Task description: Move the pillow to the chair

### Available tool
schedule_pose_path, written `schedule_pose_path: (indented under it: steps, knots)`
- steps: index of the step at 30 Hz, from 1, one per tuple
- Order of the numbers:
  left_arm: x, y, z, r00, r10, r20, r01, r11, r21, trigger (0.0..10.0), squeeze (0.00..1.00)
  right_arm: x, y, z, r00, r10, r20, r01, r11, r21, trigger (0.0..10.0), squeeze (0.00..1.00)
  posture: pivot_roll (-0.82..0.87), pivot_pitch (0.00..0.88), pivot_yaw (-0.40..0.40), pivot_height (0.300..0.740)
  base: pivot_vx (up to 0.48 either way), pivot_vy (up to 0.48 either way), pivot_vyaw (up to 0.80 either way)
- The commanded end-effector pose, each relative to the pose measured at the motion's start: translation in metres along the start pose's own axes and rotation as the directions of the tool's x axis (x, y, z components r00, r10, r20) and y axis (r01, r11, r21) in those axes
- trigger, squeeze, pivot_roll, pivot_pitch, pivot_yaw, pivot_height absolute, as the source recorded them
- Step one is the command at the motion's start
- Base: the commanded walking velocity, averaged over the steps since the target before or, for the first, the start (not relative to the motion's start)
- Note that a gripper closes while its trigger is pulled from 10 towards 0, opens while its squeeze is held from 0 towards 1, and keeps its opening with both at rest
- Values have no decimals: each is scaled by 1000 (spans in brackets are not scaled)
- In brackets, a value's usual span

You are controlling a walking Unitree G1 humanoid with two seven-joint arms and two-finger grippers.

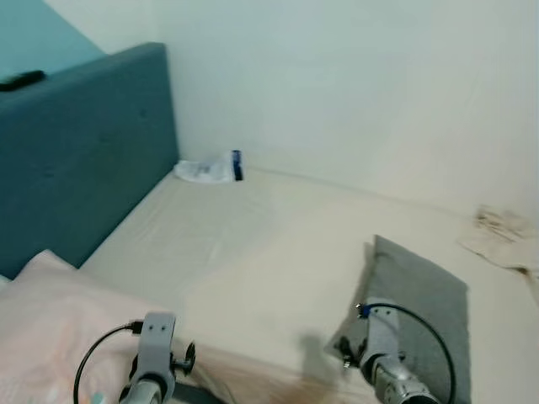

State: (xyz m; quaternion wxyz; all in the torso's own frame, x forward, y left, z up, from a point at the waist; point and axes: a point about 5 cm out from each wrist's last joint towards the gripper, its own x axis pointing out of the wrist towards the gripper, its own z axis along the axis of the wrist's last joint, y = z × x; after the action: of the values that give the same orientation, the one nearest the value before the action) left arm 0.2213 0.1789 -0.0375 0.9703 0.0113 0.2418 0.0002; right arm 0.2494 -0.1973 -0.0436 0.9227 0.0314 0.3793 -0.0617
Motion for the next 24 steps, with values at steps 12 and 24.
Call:
schedule_pose_path:
  steps: [12, 24]
  knots:
    - [1, -8, -1, 999, -49, 12, 49, 998, -42, 10000, 0, 0, 0, -1, 1000, 11, 10, -11, 1000, -20, 10000, 0, 73, 0, -46, 736, 0, 0, -684]
    - [1, -9, -1, 998, -58, 11, 59, 998, -37, 10000, 0, -1, -3, 0, 1000, -7, 15, 7, 1000, -16, 10000, 0, 69, 0, -41, 736, 0, 0, -684]
